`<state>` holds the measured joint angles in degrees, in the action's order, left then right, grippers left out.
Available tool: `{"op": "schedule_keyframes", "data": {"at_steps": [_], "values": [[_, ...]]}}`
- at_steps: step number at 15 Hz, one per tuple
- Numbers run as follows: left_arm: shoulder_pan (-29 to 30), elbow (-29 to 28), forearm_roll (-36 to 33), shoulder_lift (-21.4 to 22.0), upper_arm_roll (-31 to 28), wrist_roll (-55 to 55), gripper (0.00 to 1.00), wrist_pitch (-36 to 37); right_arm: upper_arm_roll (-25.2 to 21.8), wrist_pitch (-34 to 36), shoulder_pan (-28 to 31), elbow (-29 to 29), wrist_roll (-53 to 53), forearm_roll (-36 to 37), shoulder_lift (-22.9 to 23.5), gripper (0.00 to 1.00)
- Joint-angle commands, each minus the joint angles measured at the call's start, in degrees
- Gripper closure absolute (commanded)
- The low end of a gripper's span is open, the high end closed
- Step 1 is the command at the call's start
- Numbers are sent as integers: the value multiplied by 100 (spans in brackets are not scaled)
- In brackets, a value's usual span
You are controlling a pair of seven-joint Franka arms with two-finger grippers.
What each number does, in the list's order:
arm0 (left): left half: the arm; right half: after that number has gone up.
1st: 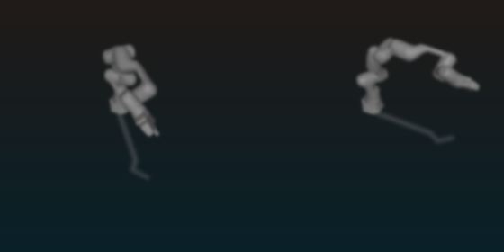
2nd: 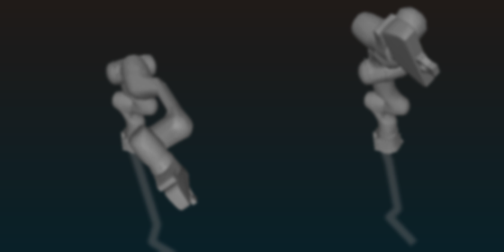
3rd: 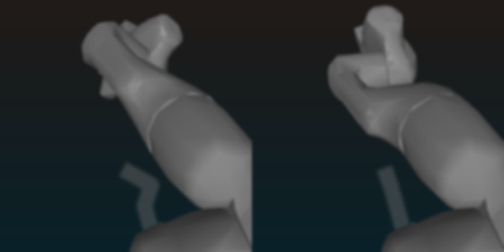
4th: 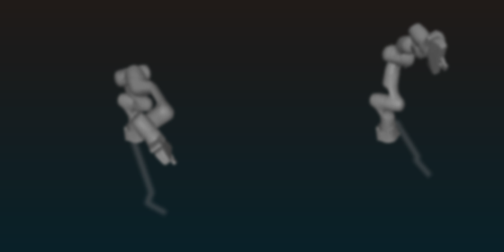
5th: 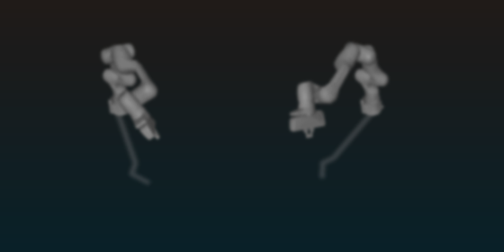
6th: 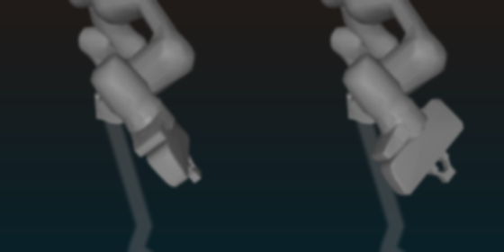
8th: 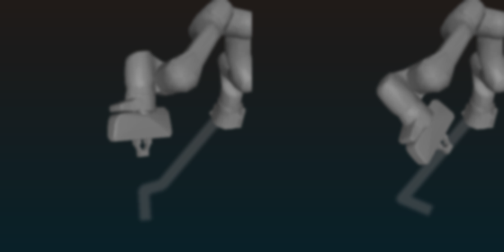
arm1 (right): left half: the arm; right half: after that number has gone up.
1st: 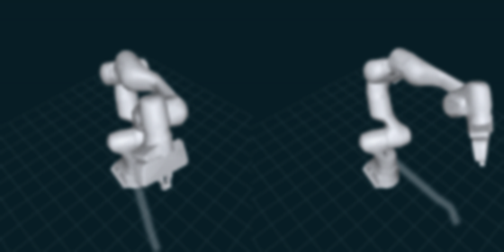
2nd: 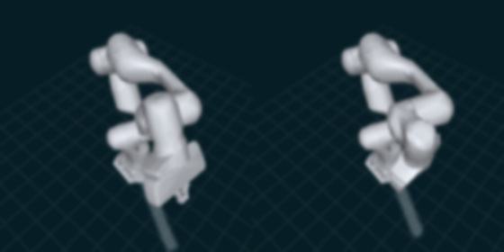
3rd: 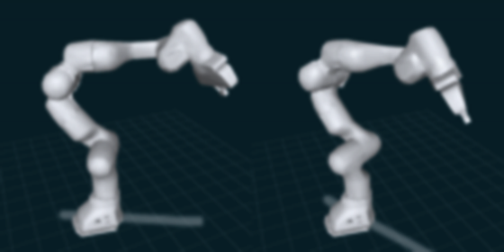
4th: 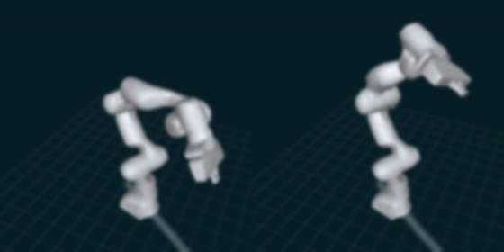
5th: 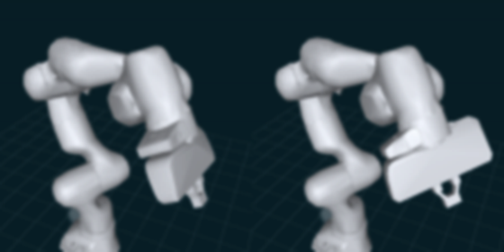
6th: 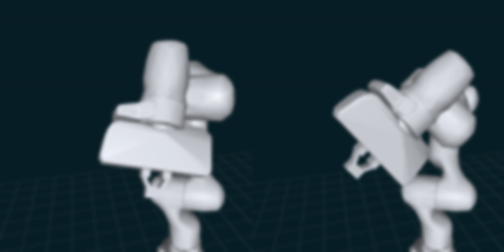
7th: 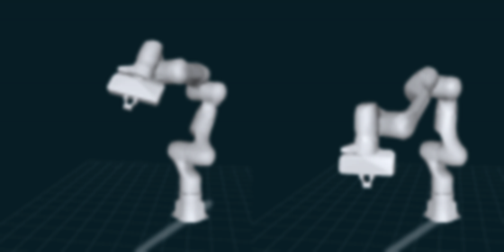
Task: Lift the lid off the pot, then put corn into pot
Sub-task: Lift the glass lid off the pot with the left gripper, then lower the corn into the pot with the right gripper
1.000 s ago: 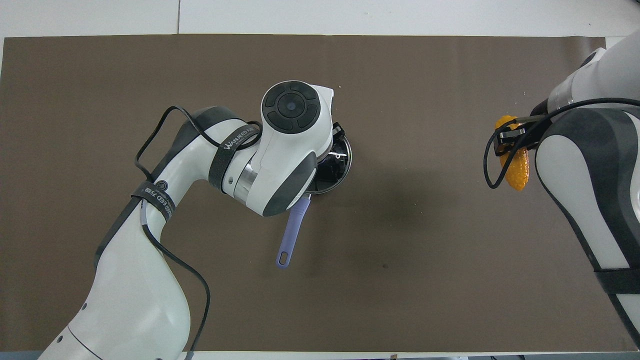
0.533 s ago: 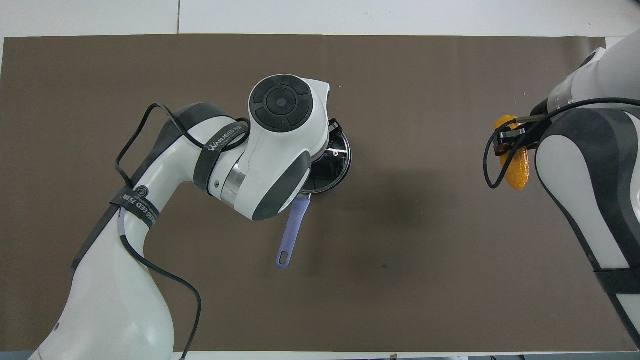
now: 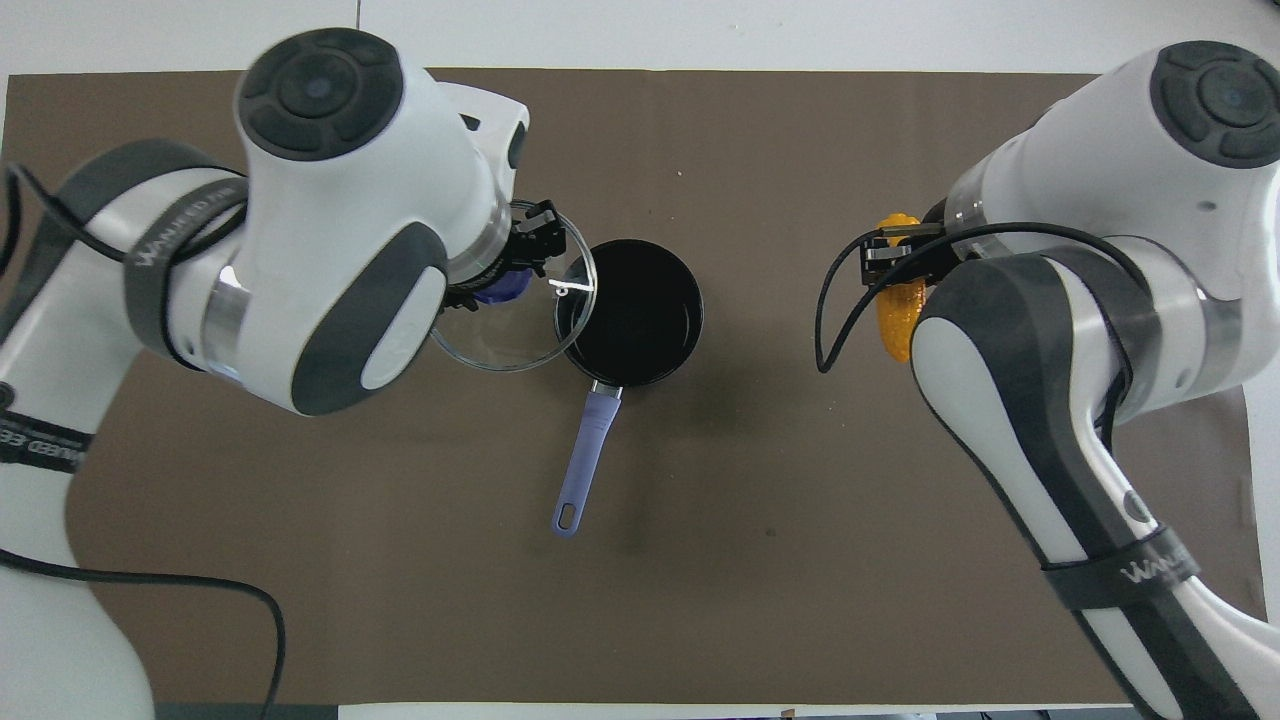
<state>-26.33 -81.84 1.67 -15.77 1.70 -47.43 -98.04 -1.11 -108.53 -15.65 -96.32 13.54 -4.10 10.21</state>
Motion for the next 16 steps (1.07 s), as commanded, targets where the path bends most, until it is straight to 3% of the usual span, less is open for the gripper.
{"op": "schedule_keyframes", "data": {"at_steps": [1, 4, 6, 11, 16], "values": [[846, -173, 123, 284, 32, 1660, 66, 364, 15, -395, -322, 209, 568, -222, 331, 100], [1874, -594, 123, 468, 15, 3638, 68, 207, 24, -204, -1016, 1560, 1270, -205, 1488, 100], [2534, -1295, 132, 661, 15, 4773, 70, -441, 32, -448, -1289, 1932, 1729, -179, 2061, 100], [3266, -2809, 132, 663, 15, 5534, 70, -2208, 32, -1424, -1739, 1451, 2012, -188, 2187, 100], [3222, -3592, 132, 619, 15, 5148, 69, -2991, 41, -1557, -1766, 1073, 2021, -249, 2125, 100]]}}
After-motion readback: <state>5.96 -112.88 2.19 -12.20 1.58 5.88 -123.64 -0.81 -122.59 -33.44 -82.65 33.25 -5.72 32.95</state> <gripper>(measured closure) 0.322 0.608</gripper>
